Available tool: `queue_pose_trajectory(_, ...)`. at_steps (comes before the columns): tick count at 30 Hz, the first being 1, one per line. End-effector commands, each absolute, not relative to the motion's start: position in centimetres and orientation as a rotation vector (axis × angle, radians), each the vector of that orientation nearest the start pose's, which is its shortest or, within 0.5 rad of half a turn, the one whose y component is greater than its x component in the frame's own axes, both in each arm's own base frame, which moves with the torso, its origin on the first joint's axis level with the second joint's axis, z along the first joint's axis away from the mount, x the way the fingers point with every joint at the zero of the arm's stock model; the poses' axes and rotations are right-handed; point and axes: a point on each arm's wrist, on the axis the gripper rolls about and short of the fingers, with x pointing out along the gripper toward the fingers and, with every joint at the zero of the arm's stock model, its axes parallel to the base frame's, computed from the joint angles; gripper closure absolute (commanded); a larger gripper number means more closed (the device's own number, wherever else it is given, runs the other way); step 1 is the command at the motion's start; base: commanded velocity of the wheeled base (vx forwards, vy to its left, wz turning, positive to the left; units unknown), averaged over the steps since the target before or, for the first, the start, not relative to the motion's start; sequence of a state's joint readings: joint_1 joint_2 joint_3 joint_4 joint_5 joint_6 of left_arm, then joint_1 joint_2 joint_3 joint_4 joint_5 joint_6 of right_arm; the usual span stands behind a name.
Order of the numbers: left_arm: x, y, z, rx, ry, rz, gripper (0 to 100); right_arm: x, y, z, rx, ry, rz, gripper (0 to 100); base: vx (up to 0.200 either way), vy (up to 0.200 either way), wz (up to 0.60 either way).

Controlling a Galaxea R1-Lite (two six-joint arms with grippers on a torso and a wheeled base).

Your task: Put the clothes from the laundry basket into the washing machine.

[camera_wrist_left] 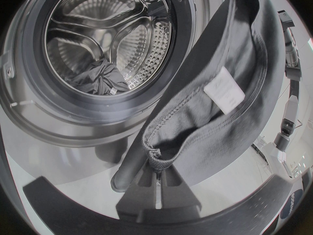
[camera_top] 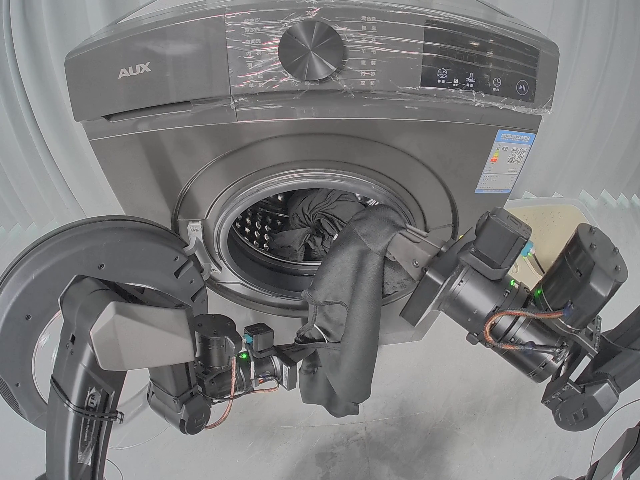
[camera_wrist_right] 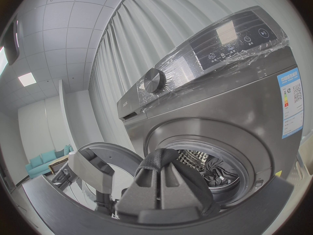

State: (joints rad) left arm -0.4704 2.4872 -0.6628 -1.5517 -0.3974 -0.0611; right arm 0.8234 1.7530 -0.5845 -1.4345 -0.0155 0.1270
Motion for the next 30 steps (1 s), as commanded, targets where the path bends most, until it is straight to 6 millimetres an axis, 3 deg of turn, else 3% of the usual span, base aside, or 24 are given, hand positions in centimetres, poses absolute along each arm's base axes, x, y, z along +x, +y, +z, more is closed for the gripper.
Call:
queue_pose_trajectory(1,30.9,-16.7,0.0,-0.049,0.257,-0.859,100,20.5,20.5,18.7,0.219,-0.184,0.781,100,0.0,0.0,0.0)
queue_pose_trajectory(6,27.7,-14.7,4.8,-0.051,0.201,-0.854,100,21.5,19.1,17.8,0.199,-0.155,0.721,100,0.0,0.0,0.0)
queue_pose_trajectory(10,25.7,-13.6,7.1,-0.054,0.166,-0.859,100,21.1,18.6,16.8,0.183,-0.114,0.72,100,0.0,0.0,0.0)
queue_pose_trajectory(11,24.4,-12.7,8.4,-0.058,0.145,-0.851,100,20.7,18.3,15.9,0.169,-0.077,0.723,100,0.0,0.0,0.0)
queue_pose_trajectory(15,22.1,-10.6,10.1,-0.064,0.117,-0.834,100,20.0,17.4,14.3,0.142,-0.004,0.72,100,0.0,0.0,0.0)
queue_pose_trajectory(17,21.9,-10.4,10.2,-0.066,0.114,-0.835,100,19.9,17.3,14.2,0.141,-0.001,0.718,100,0.0,0.0,0.0)
queue_pose_trajectory(18,20.6,-9.2,10.9,-0.063,0.099,-0.844,100,19.7,16.2,13.2,0.137,0.051,0.711,100,0.0,0.0,0.0)
queue_pose_trajectory(21,19.0,-8.3,11.3,-0.065,0.096,-0.865,100,19.7,15.1,12.6,0.151,0.084,0.719,100,0.0,0.0,0.0)
queue_pose_trajectory(26,19.1,-7.3,11.9,-0.051,0.057,-0.867,100,21.1,13.5,12.3,0.178,0.07,0.683,100,0.0,0.0,0.0)
queue_pose_trajectory(30,20.3,-7.4,12.2,-0.055,0.037,-0.857,100,22.3,12.6,11.6,0.173,0.078,0.647,100,0.0,0.0,0.0)
